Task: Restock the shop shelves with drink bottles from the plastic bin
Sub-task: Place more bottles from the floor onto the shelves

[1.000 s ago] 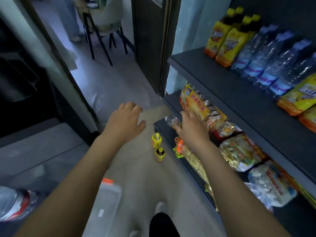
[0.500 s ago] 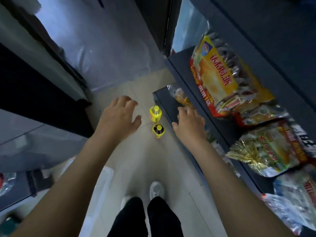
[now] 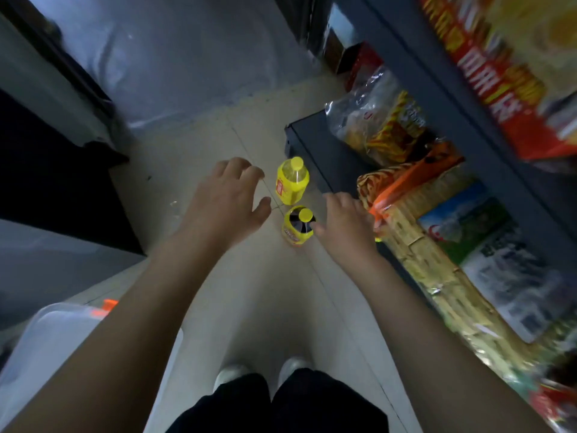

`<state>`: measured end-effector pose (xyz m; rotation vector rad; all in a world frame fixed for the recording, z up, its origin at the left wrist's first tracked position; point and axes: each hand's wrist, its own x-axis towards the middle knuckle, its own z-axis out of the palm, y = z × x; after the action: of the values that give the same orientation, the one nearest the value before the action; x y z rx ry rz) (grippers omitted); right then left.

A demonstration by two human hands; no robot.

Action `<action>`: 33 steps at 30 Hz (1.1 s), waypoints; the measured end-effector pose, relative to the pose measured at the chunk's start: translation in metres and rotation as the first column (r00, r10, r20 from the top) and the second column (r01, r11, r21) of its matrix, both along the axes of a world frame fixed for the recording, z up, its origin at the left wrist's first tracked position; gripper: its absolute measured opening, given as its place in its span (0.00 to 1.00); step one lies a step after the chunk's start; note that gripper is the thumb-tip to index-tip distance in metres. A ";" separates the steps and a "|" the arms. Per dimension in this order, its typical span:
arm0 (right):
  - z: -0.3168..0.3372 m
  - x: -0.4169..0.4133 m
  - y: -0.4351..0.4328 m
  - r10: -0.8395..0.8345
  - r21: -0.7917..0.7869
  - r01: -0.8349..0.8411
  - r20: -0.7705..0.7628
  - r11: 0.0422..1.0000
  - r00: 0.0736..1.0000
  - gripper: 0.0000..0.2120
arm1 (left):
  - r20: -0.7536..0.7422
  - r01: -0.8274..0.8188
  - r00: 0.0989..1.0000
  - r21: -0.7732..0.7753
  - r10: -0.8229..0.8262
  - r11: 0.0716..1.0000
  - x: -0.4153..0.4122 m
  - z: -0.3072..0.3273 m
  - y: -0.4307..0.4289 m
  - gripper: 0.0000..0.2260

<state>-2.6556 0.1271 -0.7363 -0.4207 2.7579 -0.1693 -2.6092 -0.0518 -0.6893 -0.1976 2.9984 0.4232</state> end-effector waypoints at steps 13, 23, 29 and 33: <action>-0.187 -0.024 -0.007 -0.061 -0.074 0.050 -0.163 0.996 0.985 0.24 | -0.074 0.105 0.992 0.006 -0.104 0.994 -0.038 -0.179 -0.018 0.21; -0.215 -0.039 -0.004 -0.164 -0.291 0.119 -0.133 0.949 0.977 0.25 | -0.102 0.113 0.988 -0.024 -0.115 0.993 -0.043 -0.207 -0.016 0.20; -0.227 -0.043 -0.005 -0.234 -0.459 0.168 -0.089 0.873 0.968 0.20 | -0.147 0.105 0.983 -0.018 -0.107 0.994 -0.049 -0.209 -0.013 0.19; -0.234 -0.041 -0.003 -0.295 -0.656 0.238 0.024 0.716 0.955 0.15 | -0.134 0.102 0.986 0.019 -0.099 0.995 -0.048 -0.215 -0.011 0.19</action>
<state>-2.6965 0.1239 -0.9699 -0.1802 2.7468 -1.2477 -2.6574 -0.0629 -0.9041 -0.0154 3.1135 0.4832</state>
